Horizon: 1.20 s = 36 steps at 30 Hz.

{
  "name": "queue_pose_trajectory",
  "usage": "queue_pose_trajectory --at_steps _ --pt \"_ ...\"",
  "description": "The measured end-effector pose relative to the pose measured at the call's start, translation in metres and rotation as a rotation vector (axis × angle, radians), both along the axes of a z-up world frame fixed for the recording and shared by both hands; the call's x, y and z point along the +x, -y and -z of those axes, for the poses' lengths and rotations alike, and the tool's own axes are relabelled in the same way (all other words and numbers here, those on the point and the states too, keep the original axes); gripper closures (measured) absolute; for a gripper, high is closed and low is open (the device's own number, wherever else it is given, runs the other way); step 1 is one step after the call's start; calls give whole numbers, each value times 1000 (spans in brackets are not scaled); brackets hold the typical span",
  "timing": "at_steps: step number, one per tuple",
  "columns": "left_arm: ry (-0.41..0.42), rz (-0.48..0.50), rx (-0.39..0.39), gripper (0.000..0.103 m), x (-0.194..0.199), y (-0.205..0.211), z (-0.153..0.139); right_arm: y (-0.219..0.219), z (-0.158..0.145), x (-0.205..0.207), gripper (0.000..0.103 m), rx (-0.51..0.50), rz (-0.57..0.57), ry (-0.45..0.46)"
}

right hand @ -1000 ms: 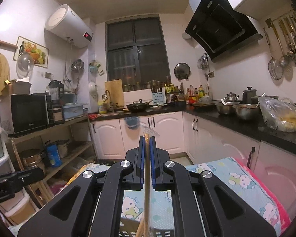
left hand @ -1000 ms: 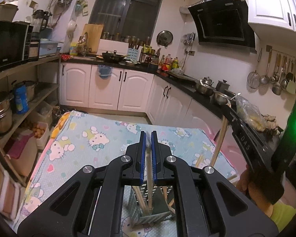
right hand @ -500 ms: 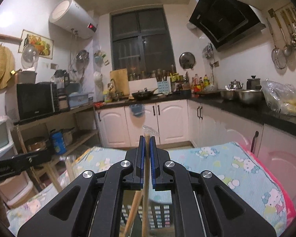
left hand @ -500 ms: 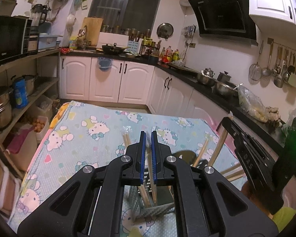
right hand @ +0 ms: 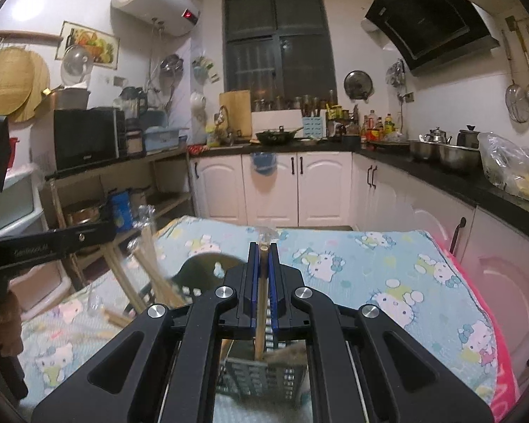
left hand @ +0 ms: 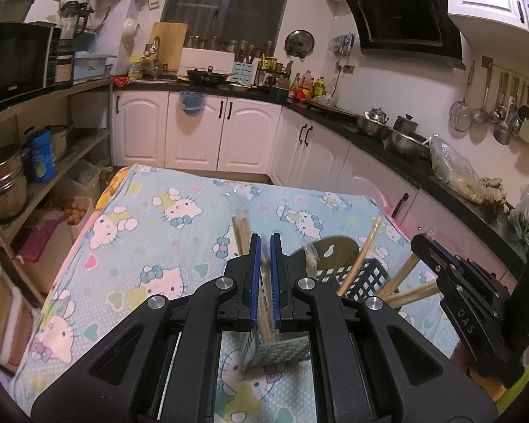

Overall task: Organize utensils
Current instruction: 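Lower the chopsticks into the caddy and open the left tool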

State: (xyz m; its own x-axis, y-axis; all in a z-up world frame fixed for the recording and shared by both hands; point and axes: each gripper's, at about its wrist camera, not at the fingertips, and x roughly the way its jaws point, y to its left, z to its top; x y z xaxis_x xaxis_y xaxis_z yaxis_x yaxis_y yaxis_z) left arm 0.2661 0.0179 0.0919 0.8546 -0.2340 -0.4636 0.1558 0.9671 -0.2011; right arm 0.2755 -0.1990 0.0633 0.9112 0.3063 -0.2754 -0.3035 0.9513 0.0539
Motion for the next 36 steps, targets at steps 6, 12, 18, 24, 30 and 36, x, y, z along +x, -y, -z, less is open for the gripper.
queue_pose_trajectory --at_steps 6,12,18,24,30,36 --pt "-22 -6 10 100 -9 -1 3 1 0 -9 97 -13 -12 -38" --pt "-37 -9 21 79 -21 -1 3 6 -3 -21 80 4 -19 -62" --pt "-58 -16 8 64 -32 -5 5 11 -6 -38 71 10 -25 -68" --pt "-79 -18 14 56 -50 -6 12 18 -4 -57 60 12 -29 -87" --pt "-112 -14 10 32 -67 -7 26 21 5 -75 48 10 -39 -131" --pt "-130 -12 6 29 -85 -7 40 24 20 -92 34 10 -39 -172"
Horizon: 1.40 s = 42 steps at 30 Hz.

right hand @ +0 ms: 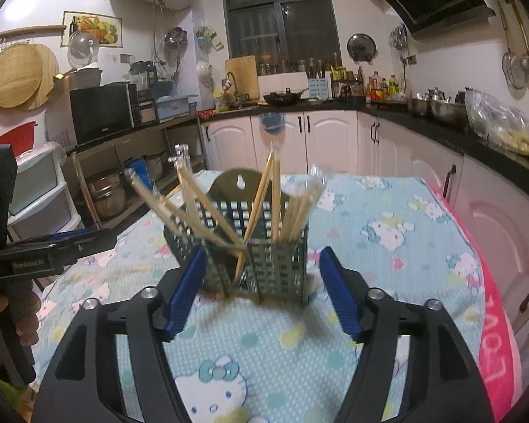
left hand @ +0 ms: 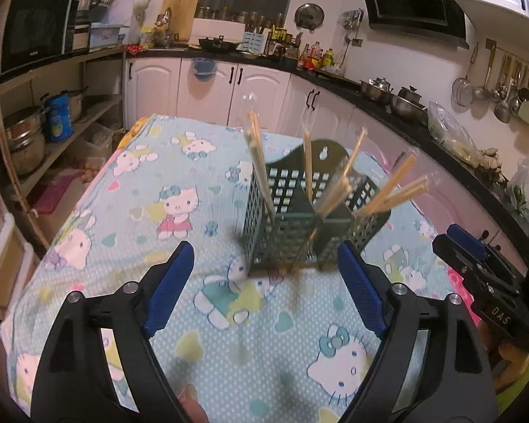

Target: Organize utensils

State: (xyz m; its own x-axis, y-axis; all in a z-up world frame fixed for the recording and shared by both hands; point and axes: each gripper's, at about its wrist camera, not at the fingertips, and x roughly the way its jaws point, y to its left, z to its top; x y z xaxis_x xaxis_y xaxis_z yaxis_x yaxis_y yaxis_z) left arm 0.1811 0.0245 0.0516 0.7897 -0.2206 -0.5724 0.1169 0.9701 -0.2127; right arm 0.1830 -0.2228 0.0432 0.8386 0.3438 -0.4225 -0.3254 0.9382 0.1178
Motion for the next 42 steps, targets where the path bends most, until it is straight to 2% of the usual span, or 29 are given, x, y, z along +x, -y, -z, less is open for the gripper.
queue_pose_trajectory --at_steps 2,3,13,18,25,33,42 --pt "-5 -1 -3 22 -6 1 5 2 5 -6 29 4 6 -9" --pt "-8 2 -9 14 -8 0 8 3 7 -9 27 5 5 -13" --pt "-13 17 -7 12 -32 8 36 3 30 -34 11 0 23 -37" --pt "-2 13 -7 11 -43 11 52 3 42 -43 10 -30 38 -40" --pt "75 3 29 11 -57 21 66 2 59 -59 8 -47 54 -17" --pt "165 -2 48 11 -67 29 71 0 64 -75 7 -56 81 71" --pt "196 -25 66 11 -70 31 74 1 67 -81 6 -53 106 114"
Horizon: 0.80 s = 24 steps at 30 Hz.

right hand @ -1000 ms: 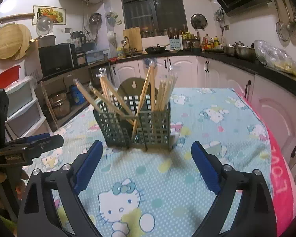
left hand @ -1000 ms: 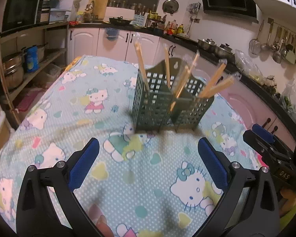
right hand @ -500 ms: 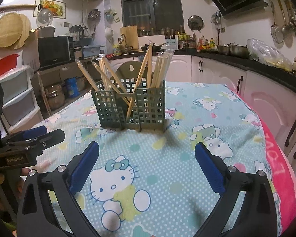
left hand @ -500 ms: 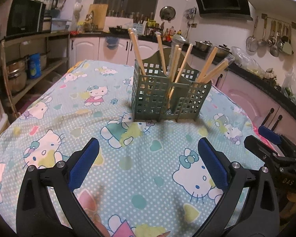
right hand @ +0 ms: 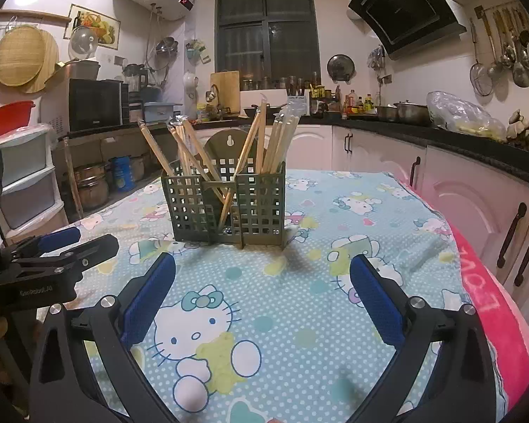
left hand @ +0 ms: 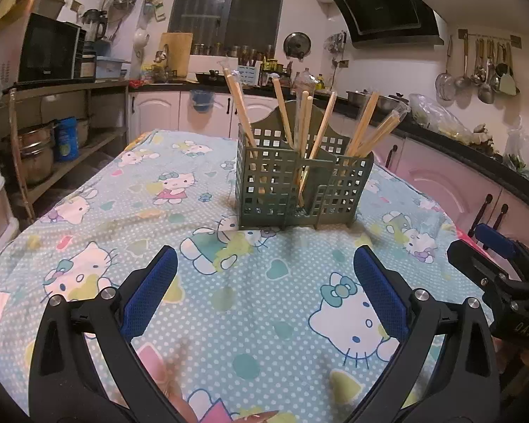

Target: Organize utensils

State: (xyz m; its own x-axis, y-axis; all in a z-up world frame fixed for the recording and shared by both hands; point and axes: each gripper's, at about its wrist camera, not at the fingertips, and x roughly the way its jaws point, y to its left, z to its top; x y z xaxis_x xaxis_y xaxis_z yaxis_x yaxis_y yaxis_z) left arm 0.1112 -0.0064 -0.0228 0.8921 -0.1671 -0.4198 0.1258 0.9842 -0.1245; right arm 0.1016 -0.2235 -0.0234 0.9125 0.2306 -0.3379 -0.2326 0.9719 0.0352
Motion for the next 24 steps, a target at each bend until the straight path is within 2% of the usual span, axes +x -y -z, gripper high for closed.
queue_pose_trajectory --at_steps 24 --pt "-8 -21 -7 11 0 -5 2 1 4 2 6 5 17 -11"
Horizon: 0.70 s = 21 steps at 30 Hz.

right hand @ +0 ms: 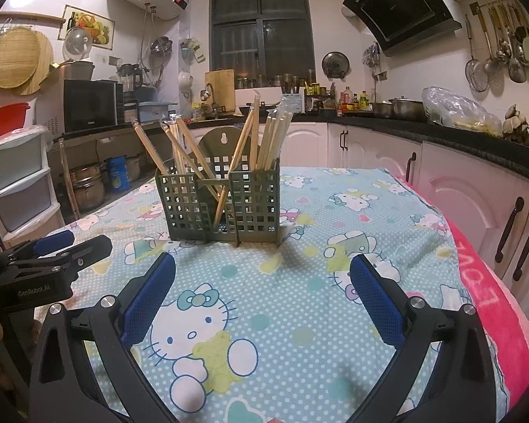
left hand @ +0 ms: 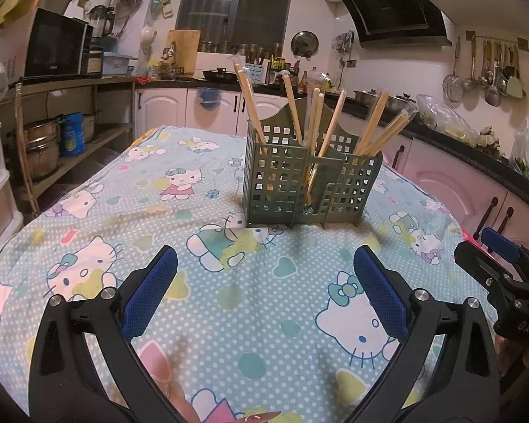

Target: Organize utensils

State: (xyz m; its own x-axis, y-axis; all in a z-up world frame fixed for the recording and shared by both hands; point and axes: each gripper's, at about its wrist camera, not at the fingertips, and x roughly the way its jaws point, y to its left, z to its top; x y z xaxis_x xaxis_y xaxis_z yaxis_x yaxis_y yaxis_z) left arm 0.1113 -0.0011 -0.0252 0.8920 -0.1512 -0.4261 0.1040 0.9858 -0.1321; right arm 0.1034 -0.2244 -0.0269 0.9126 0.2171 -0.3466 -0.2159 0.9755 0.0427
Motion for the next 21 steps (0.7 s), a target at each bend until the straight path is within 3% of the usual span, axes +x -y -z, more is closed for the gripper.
queue_pose_trajectory --at_steps 21 --pt "1 -5 0 11 -1 -1 -1 0 0 -1 6 3 7 -1"
